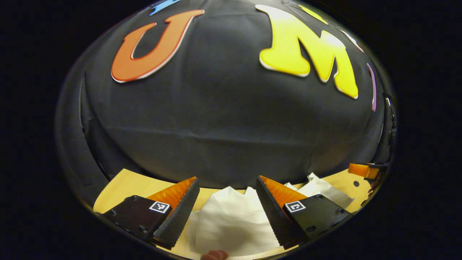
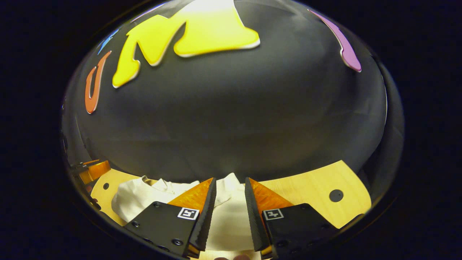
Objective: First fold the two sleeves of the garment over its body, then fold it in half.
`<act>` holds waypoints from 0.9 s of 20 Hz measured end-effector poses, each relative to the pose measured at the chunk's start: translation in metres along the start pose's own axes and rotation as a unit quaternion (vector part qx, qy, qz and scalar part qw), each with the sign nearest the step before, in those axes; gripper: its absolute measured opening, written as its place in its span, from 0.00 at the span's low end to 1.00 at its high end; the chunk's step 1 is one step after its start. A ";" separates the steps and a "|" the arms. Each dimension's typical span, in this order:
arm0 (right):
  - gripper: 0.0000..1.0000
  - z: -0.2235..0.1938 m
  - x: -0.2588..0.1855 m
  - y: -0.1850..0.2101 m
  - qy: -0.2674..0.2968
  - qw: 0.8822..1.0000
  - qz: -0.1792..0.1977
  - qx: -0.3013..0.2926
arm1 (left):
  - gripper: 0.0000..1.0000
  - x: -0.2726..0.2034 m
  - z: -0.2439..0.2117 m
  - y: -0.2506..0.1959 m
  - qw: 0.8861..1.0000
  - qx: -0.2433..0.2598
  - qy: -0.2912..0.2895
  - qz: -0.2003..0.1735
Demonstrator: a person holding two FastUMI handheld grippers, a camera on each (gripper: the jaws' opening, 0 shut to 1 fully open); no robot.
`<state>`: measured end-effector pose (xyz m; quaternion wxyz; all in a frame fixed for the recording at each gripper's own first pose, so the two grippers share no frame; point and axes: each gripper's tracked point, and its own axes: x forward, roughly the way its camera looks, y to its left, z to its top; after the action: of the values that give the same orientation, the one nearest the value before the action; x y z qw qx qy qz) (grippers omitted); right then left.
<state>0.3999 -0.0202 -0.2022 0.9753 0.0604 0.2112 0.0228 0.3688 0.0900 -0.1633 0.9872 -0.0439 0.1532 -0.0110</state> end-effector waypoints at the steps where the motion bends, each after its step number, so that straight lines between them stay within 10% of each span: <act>1: 0.50 0.012 -0.020 0.000 -0.018 1.000 0.002 -0.007 | 0.99 -0.018 0.021 0.000 1.000 -0.004 -0.021 0.000; 8: 0.50 0.084 -0.171 0.021 -0.093 0.995 0.017 -0.035 | 1.00 -0.163 0.120 -0.027 0.994 0.011 -0.104 0.014; 18: 0.50 0.126 -0.342 0.058 -0.194 0.977 0.001 -0.082 | 0.98 -0.331 0.151 -0.072 0.985 0.039 -0.169 0.007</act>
<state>0.1395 0.0001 0.0592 0.9993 -0.0168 0.0150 0.0285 0.0989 0.0428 0.0864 0.9998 -0.0058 -0.0163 -0.0021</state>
